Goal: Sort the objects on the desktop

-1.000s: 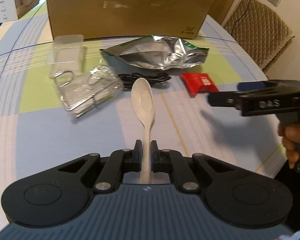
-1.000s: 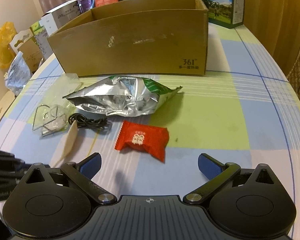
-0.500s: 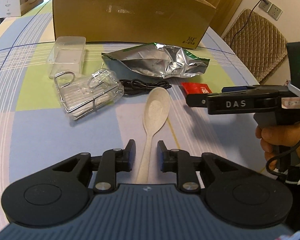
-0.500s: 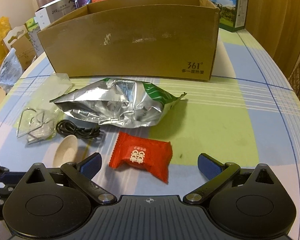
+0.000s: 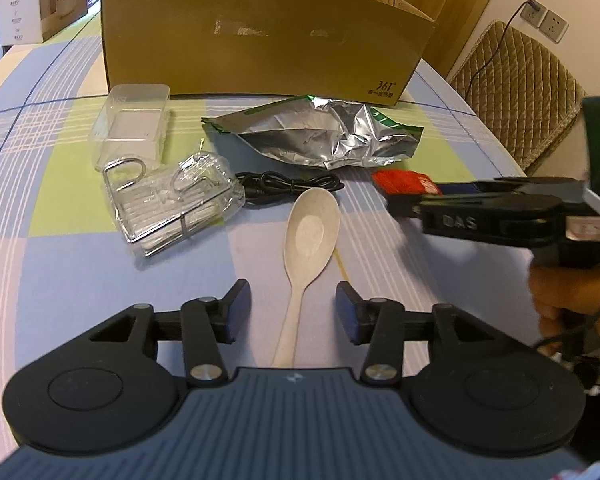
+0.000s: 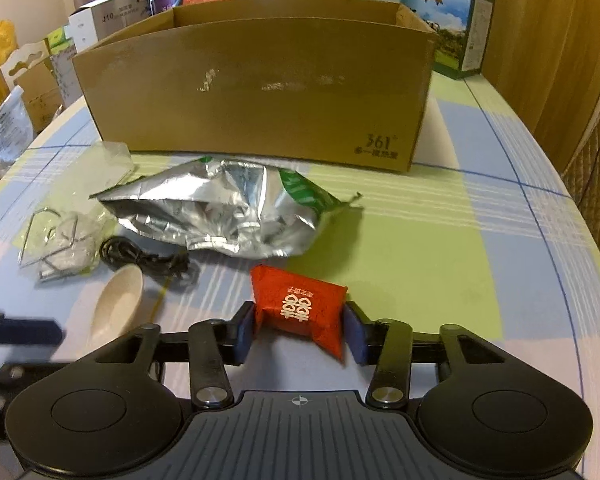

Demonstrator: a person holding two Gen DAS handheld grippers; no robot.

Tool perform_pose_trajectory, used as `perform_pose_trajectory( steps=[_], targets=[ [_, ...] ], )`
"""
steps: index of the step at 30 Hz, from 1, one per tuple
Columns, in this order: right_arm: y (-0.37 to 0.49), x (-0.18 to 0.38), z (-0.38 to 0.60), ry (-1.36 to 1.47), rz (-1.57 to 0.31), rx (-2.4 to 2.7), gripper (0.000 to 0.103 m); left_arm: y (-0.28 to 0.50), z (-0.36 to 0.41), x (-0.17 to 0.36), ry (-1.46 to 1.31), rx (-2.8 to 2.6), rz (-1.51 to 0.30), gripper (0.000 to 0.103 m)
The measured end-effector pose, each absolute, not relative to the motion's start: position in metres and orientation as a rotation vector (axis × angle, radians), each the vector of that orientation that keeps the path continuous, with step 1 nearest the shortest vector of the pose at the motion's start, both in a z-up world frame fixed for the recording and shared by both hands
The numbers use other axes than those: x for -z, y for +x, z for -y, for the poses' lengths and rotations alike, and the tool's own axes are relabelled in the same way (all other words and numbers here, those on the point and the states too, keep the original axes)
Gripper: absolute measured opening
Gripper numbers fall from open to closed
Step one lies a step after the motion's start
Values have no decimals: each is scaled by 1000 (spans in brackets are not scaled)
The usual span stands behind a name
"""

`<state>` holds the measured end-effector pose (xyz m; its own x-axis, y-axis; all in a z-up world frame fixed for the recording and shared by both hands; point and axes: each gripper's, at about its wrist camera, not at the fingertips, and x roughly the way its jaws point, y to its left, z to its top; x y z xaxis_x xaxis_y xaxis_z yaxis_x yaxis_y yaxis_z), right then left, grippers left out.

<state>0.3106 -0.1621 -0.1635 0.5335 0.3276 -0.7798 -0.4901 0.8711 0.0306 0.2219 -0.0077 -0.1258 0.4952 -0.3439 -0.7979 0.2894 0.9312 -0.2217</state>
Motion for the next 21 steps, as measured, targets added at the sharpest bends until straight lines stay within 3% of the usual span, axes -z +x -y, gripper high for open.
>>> perform_pose_trajectory(
  steps=[16, 17, 20, 21],
  targets=[
    [261, 157, 213, -175, -884, -462, 43, 242, 40, 131, 93, 397, -934, 56],
    [259, 158, 214, -174, -882, -468, 47, 243, 42, 132, 98, 396, -929, 56],
    [257, 159, 217, -154, -898, -470, 79, 246, 47, 134, 121, 392, -911, 56],
    [256, 159, 219, -144, -899, -462, 84, 247, 48, 134, 123, 390, -907, 56]
  ],
)
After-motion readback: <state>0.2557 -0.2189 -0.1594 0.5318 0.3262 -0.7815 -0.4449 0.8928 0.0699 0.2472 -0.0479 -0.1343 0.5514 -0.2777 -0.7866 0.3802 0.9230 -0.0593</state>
